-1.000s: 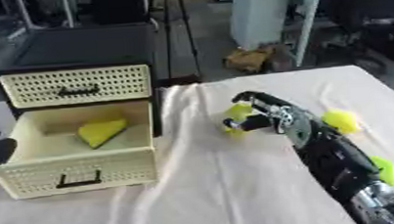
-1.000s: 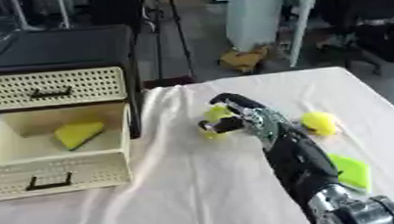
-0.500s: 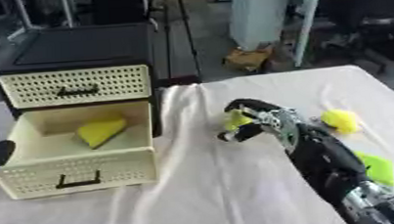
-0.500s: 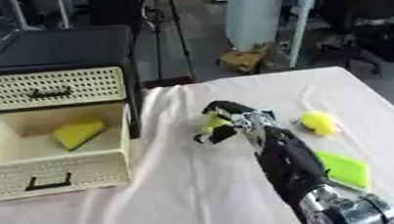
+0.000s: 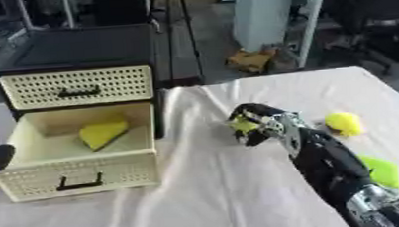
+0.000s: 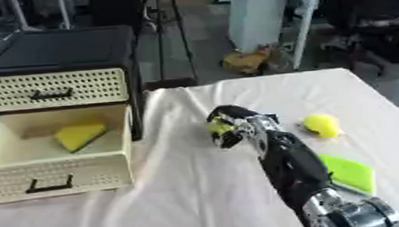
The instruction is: Pick up objects from table and place into drawer.
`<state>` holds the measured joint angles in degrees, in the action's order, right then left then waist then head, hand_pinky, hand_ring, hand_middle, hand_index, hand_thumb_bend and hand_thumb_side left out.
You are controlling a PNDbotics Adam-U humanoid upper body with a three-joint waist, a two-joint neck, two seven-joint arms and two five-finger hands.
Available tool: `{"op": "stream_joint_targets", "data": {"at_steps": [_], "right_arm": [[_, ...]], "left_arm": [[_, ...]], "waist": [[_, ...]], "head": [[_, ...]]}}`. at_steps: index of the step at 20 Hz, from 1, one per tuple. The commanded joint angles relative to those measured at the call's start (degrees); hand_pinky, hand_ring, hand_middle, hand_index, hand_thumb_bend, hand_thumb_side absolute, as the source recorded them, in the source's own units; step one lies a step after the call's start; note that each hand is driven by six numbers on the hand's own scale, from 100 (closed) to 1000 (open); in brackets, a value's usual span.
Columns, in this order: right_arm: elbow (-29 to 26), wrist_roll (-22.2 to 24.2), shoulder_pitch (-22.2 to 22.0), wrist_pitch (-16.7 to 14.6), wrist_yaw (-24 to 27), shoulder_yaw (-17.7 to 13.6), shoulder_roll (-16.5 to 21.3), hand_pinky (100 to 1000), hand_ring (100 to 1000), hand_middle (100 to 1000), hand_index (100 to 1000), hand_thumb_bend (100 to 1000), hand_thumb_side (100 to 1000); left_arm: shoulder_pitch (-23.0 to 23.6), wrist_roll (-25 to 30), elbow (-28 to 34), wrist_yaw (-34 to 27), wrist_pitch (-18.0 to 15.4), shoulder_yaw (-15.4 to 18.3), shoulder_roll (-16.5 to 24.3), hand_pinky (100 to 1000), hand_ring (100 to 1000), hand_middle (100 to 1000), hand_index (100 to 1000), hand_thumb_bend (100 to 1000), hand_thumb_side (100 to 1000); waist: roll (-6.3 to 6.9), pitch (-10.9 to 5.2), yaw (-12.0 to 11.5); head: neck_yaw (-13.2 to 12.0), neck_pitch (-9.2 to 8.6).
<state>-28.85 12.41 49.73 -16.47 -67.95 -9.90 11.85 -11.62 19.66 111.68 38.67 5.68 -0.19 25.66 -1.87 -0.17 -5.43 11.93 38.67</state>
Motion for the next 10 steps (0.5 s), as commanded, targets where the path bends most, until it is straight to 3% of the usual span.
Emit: {"op": "stream_joint_targets", "data": {"at_steps": [1,9,10], "right_arm": [[-0.3,-1.1,0.4,0.1,1.9,-0.2,0.6,490,723,864,836,100,100],[-11.9,-4.8,0.4,-3.2,10.7,-1.6,1.2,431,651,830,821,100,100],[-13.7,-4.6,0.4,-3.5,12.0,-1.5,1.2,428,648,833,820,100,253]], "left_arm": [[-0.5,0.0,1.2,-0.3,0.0,0.3,0.6,100,100,100,725,529,1000],[-0.2,-0.2,1.3,-0.3,0.2,0.4,0.8,100,100,100,725,525,1000],[-0.2,-0.2,1.3,-0.3,0.2,0.4,0.8,100,100,100,725,516,1000]], "waist": [[0.20,-0.50,0.0],[0.07,-0.80,0.2],[0.02,-0.83,0.2]], "head": [[0.1,0.02],[0.1,0.05],[0.1,0.07]]}}
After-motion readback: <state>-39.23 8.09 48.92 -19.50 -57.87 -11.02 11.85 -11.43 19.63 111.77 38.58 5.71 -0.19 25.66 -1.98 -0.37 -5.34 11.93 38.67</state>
